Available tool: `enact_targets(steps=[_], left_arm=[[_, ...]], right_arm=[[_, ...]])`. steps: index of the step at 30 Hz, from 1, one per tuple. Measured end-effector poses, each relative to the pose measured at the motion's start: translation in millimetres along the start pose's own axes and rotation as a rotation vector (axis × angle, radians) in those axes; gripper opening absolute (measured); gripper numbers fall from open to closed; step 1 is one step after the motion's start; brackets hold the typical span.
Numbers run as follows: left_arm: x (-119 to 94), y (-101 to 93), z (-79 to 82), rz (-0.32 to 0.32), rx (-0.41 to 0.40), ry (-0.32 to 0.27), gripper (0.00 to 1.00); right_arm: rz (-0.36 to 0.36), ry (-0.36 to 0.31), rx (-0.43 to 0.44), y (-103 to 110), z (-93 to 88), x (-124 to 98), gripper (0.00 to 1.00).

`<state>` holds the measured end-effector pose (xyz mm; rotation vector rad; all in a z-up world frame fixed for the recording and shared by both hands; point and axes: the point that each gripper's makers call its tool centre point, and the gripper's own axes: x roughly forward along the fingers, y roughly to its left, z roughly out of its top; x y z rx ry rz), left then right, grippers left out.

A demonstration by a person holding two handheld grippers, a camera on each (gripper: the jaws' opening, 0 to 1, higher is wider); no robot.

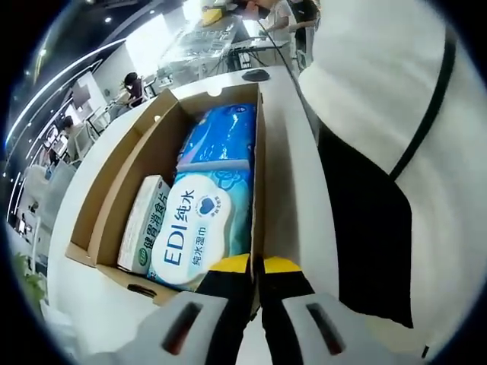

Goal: Operate the shoe box by opening the lid, removing the specified soft item, and placing it in the target area until the item is outside and the box remains undamaged.

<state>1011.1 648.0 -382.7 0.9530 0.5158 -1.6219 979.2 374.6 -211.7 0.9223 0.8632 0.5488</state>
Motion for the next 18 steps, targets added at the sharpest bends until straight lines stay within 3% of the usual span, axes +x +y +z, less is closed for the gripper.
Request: enact_targets(steps=[2, 5, 11, 18], left_arm=[[0.1, 0.0, -0.1, 0.000, 0.001, -0.002, 0.03], [0.2, 0.1, -0.5, -0.003, 0.000, 0.000, 0.03], [0.6, 0.4, -0.8, -0.008, -0.007, 0.002, 0.02], [-0.6, 0.2, 3.0, -0.003, -0.001, 0.005, 0.02]], right_arm=[[-0.053, 0.032, -0.048, -6.8, -1.6, -3.3, 0.00], [-0.053, 0.045, -0.036, -8.1, -1.2, -7.8, 0.00], [-0.098, 0.014, -0.027, -19.9, 7.5, -29.6, 0.00], [-0.142, 0.056, -0.032, -39.4, -5.2, -33.5, 0.00]])
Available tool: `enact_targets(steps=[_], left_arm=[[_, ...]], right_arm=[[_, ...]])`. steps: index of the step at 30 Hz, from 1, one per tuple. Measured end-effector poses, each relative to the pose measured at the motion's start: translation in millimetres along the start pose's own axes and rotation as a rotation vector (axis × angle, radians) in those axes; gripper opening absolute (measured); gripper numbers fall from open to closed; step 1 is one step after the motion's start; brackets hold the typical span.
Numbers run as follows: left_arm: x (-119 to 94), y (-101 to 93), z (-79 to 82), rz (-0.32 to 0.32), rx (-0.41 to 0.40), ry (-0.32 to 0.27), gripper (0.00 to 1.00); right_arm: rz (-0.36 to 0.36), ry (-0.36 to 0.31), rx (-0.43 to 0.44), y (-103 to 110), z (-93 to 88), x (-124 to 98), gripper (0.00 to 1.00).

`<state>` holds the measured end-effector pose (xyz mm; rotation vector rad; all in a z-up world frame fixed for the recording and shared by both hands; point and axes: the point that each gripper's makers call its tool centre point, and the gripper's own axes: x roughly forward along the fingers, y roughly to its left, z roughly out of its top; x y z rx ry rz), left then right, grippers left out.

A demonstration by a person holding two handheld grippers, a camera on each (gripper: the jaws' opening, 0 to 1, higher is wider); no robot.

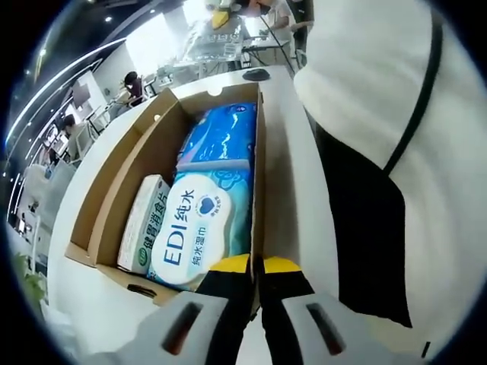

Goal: Operate the shoe box by opening the lid, removing the specified soft item, and placing it in the target area until the item is outside and the box remains undamaged.

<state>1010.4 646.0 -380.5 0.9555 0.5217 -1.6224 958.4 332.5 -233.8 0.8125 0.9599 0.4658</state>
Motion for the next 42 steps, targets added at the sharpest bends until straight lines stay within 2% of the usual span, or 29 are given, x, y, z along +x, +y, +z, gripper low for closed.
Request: enact_targets(steps=[3, 5, 8, 10, 13, 15, 16, 18, 19, 23, 28, 32, 36, 38, 40, 42], left_arm=[[-0.9, 0.0, 2.5, 0.004, -0.002, 0.000, 0.03], [-1.2, -0.2, 2.5, 0.003, -0.002, 0.001, 0.03], [-1.2, 0.1, 2.2, 0.003, -0.004, 0.001, 0.03], [-1.0, 0.3, 1.3, 0.005, -0.006, 0.002, 0.03], [-1.1, 0.4, 1.2, 0.000, -0.004, 0.001, 0.03], [-0.7, 0.3, 0.4, -0.004, 0.000, 0.000, 0.03], [-0.4, 0.5, -0.9, -0.001, -0.001, 0.001, 0.03], [-0.2, 0.6, -1.4, 0.004, -0.002, 0.000, 0.03], [-0.2, 0.5, -1.5, 0.007, 0.000, -0.003, 0.03], [0.0, 0.5, -2.2, 0.004, 0.000, -0.002, 0.03], [0.3, 0.4, -2.5, 0.009, -0.004, 0.000, 0.03], [0.2, 0.2, -2.2, 0.009, -0.007, 0.004, 0.03], [0.7, 0.3, -3.0, 0.026, -0.018, 0.011, 0.03], [0.9, 0.3, -3.3, 0.026, -0.016, 0.016, 0.03], [0.7, 0.3, -2.6, 0.019, -0.014, 0.019, 0.03], [0.9, 0.3, -2.6, 0.011, -0.014, 0.022, 0.03]], right_arm=[[-0.052, 0.018, 0.033, -14.0, 0.9, 11.2, 0.00], [-0.058, 0.022, 0.021, -21.4, 3.2, 16.9, 0.00], [-0.078, 0.056, 0.025, -30.6, -3.7, 23.3, 0.00], [-0.124, 0.023, 0.049, -43.4, -3.2, 26.3, 0.00], [-0.173, -0.011, 0.118, -65.3, -14.7, 38.5, 0.00], [-0.259, 0.030, 0.106, -80.8, -31.0, 42.5, 0.00], [-0.291, 0.025, 0.097, -86.5, -34.1, 44.4, 0.00], [-0.260, 0.014, 0.099, -85.1, -34.6, 47.1, 0.00], [-0.235, -0.016, 0.140, -82.5, -31.0, 48.5, 0.00], [-0.226, -0.056, 0.144, -80.4, -19.9, 46.5, 0.00], [-0.264, -0.025, 0.110, -75.9, -20.6, 51.3, 0.00], [-0.262, -0.029, 0.117, -78.2, -24.1, 60.2, 0.00], [-0.285, 0.030, 0.078, -85.9, -33.9, 61.8, 0.00], [-0.292, 0.036, 0.065, -91.9, -37.1, 59.7, 0.00], [-0.270, 0.017, 0.125, -96.9, -40.0, 59.1, 0.00], [-0.209, 0.003, 0.133, -94.0, -41.6, 62.2, 0.00]])
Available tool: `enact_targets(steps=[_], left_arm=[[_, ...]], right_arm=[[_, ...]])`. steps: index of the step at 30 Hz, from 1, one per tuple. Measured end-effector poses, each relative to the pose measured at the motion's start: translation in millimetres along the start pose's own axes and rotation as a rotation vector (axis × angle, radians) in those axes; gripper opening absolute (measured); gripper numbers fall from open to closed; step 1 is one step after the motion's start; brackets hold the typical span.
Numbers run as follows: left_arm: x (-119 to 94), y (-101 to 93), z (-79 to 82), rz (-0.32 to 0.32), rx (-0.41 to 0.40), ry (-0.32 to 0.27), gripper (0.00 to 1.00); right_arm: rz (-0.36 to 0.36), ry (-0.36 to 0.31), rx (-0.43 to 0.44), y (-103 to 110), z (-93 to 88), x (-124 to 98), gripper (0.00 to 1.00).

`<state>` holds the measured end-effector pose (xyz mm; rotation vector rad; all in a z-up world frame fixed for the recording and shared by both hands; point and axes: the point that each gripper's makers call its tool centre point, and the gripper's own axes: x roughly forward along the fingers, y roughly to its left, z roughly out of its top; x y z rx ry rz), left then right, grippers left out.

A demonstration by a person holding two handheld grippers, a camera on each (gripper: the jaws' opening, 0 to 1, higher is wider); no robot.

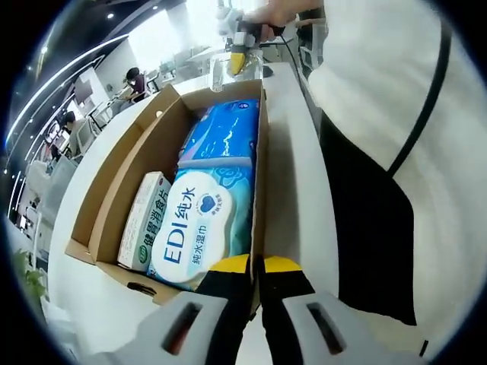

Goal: Operate the shoe box by opening the lid, removing the specified soft item, and placing it in the target area until the item is outside and the box remains undamaged.

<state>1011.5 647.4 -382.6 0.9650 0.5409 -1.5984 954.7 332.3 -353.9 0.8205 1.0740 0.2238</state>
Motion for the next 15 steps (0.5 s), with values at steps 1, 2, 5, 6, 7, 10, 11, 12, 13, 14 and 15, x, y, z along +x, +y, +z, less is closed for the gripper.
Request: enact_targets(steps=[1, 2, 5, 6, 7, 10, 11, 12, 13, 14, 15], left_arm=[[0.1, -0.1, -0.1, -0.001, -0.001, 0.001, 0.03], [0.1, -0.1, -0.2, -0.001, -0.002, 0.003, 0.03], [0.4, -0.1, -0.3, 0.003, -0.006, 0.011, 0.03], [0.4, 0.0, -0.1, 0.005, -0.009, 0.014, 0.03], [0.3, -0.1, -0.1, 0.006, -0.008, 0.016, 0.03], [0.6, -0.1, -0.2, 0.001, -0.010, 0.021, 0.03], [0.7, -0.2, 0.0, -0.001, -0.011, 0.024, 0.03], [0.7, -0.2, 0.3, -0.003, -0.012, 0.026, 0.03], [1.0, -0.2, 0.1, -0.005, -0.015, 0.029, 0.03], [1.9, -0.3, -0.6, -0.006, -0.017, 0.033, 0.03], [4.4, -0.8, -1.2, -0.006, -0.016, 0.037, 0.03]], right_arm=[[-0.007, 0.000, -0.004, -4.4, 0.1, 1.1, 0.00], [-0.023, 0.003, -0.020, -6.8, -0.6, 3.3, 0.00], [-0.083, 0.025, -0.041, -18.0, -2.9, 6.0, 0.00], [-0.084, 0.023, -0.035, -18.6, -2.4, 6.2, 0.00], [-0.082, 0.020, -0.038, -18.3, -1.9, 6.0, 0.00], [-0.080, 0.013, -0.041, -15.8, -2.4, 4.8, 0.00], [-0.085, 0.010, -0.041, -19.2, -1.3, 4.0, 0.00], [-0.096, 0.002, -0.034, -23.2, -0.2, 2.7, 0.00], [-0.098, -0.002, -0.033, -23.8, -0.1, 2.0, 0.00], [-0.095, -0.005, -0.028, -24.7, -0.3, 1.2, 0.00], [-0.094, -0.006, -0.028, -24.6, -0.2, 1.0, 0.00]])
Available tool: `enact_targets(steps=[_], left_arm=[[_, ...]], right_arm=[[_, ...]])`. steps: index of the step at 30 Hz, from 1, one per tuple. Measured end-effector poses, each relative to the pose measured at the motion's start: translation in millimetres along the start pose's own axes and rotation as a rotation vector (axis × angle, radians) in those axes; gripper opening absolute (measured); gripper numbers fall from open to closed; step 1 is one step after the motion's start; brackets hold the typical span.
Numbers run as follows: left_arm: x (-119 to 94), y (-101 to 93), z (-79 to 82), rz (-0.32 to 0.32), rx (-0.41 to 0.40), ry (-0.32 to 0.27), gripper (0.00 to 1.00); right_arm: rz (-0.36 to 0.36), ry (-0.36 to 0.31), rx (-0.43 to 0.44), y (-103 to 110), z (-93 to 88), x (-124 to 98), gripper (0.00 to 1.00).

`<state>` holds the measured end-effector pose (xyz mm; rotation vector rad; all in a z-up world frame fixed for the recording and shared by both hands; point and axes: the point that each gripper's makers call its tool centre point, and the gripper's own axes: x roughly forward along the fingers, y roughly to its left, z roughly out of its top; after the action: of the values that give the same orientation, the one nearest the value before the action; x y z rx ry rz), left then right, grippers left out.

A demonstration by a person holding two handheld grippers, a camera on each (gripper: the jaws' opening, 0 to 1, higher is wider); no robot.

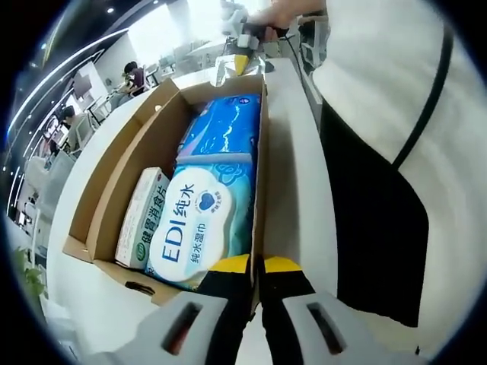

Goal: Operate the shoe box by opening the lid, removing the specified soft item, and placing it in the target area until the item is outside and the box remains undamaged.

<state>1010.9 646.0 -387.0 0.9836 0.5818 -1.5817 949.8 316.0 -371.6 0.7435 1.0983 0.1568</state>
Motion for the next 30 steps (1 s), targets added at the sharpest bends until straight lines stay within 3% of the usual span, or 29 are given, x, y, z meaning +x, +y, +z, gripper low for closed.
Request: enact_targets(steps=[3, 5, 8, 16, 20, 28, 30], left_arm=[[8.1, -2.2, -5.1, -0.009, 0.071, 0.071, 0.03], [6.6, -1.4, -3.5, -0.008, 0.006, 0.053, 0.03], [5.9, -1.7, -3.7, -0.001, 0.067, 0.048, 0.03], [5.4, -0.6, -2.3, -0.004, 0.043, 0.050, 0.03], [5.2, -0.5, -1.8, 0.004, 0.039, 0.052, 0.03], [4.6, -0.3, -1.3, 0.013, 0.047, 0.050, 0.03], [4.7, -0.2, -1.0, 0.020, 0.048, 0.050, 0.04]], right_arm=[[-0.021, 0.002, -0.019, -6.5, 1.4, -0.3, 0.00], [-0.045, -0.001, -0.036, -13.1, 3.5, -0.6, 0.00], [-0.041, 0.006, -0.035, -14.9, 3.0, 1.7, 0.00], [-0.039, 0.030, -0.069, -15.4, 0.0, 7.1, 0.00], [-0.081, 0.041, -0.136, -20.3, 0.2, 7.0, 0.00], [-0.138, 0.035, -0.164, -23.8, 0.9, 10.9, 0.02], [-0.187, 0.013, -0.227, -30.8, 3.5, 11.0, 0.04]])
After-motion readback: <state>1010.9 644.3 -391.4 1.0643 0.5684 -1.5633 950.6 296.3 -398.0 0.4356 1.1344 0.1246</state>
